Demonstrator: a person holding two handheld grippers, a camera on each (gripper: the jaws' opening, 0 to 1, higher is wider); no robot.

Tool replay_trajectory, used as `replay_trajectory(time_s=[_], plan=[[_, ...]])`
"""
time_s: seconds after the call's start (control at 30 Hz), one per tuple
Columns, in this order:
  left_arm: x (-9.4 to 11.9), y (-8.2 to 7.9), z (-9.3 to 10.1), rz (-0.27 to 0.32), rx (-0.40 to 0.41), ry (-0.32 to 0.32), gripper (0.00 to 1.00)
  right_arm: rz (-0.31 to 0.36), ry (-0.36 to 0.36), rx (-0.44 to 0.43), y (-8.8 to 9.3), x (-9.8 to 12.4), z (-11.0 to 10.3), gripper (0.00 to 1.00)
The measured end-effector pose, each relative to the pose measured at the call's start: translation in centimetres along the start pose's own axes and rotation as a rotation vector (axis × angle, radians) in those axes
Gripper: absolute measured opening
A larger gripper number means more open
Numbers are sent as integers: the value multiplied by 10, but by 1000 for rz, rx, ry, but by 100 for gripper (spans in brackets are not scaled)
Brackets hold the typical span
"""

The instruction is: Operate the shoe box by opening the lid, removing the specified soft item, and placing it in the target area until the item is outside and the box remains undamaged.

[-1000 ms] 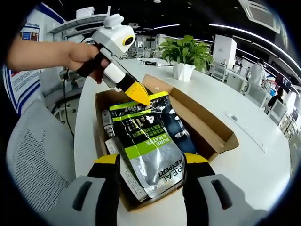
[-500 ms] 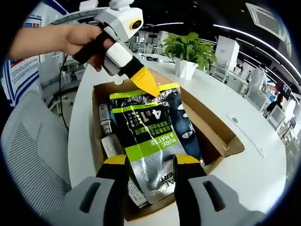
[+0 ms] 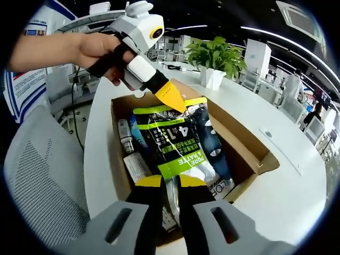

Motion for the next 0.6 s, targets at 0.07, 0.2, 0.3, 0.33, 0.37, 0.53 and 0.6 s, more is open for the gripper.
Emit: replay_trajectory(time_s=[0.07,0.2,0.3,0.33,0.37,0.53,0.6], plan=[[1,1,0,2,1,3,1,1,-1,-2,0,1,-1,3],[2,1,0,4,-6,6,1,0,-6,-12,0,1,0,1],[4,1,1,8,-12,9,1,4,-10,-16,-2,3,0,0],[4,1,0,8,-13,8,1,5,-11,-17,-3,3,1,0],[5,1,0,10,-14,7,1,7,-10,-17,-4,4,1,0],[10,-1,1,22,-20,10,1,16,-14,-19,-10,7,3,0],[12,-2,2,26,-25,11,0,20,-17,-12,-12,8,3,0]])
Point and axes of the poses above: the point that each gripper's makers call its tool centre point, and the gripper's own axes: x roughly backward along the fingers, z roughly to its right, y roughly out of its underside, the point moved 6 cm from there along x, roughly backward along the fingers, and after that the axes turned 6 degrees about y, right-handed, at the moved point
